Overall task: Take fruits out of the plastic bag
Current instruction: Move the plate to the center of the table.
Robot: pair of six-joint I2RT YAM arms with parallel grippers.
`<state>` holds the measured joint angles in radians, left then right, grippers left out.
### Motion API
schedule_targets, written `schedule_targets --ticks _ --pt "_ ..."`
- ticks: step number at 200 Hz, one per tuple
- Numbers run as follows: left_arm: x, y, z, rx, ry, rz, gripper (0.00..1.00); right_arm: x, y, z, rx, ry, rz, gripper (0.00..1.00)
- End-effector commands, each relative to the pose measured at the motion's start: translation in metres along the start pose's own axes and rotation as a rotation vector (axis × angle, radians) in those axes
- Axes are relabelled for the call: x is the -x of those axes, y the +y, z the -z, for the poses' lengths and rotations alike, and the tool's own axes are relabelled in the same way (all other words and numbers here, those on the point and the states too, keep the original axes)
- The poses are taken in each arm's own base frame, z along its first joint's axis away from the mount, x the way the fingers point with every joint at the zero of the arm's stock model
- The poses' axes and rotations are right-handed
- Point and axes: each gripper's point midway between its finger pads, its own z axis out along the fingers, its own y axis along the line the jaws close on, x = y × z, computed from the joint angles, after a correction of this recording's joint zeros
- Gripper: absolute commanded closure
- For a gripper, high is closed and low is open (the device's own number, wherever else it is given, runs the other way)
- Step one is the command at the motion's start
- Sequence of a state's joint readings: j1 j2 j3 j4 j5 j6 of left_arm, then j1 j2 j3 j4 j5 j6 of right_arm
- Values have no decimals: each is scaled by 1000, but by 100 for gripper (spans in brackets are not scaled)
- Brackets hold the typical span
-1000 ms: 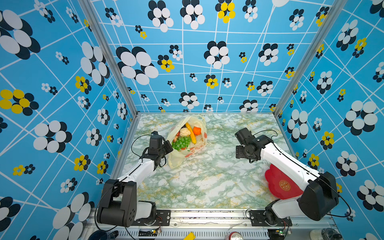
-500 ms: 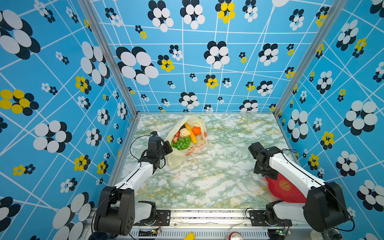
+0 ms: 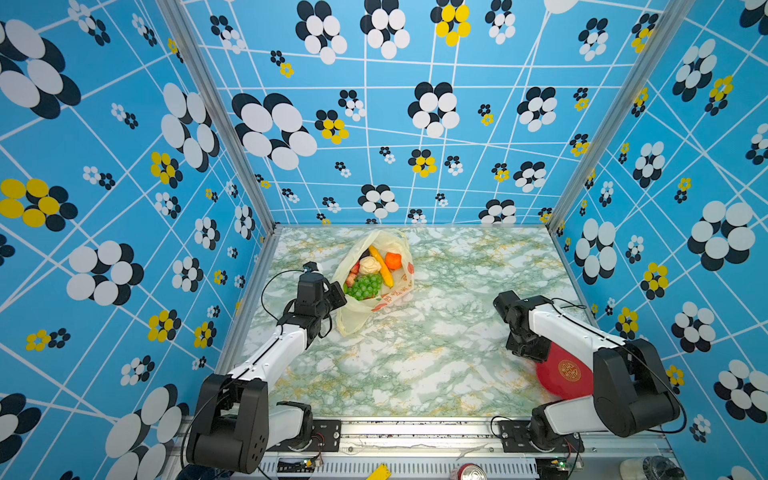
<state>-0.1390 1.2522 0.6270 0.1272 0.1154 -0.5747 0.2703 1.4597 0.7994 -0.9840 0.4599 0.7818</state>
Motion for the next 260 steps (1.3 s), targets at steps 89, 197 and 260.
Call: schedule_targets --ticks 89,197,260 --pt "-1 3 2 9 -15 -27 98 7 20 7 86 -9 72 90" --pt "-2 9 2 32 -25 -34 98 22 118 85 186 -167 324 92" --pt "1 15 6 66 -47 -42 98 -21 243 137 319 -170 571 93"
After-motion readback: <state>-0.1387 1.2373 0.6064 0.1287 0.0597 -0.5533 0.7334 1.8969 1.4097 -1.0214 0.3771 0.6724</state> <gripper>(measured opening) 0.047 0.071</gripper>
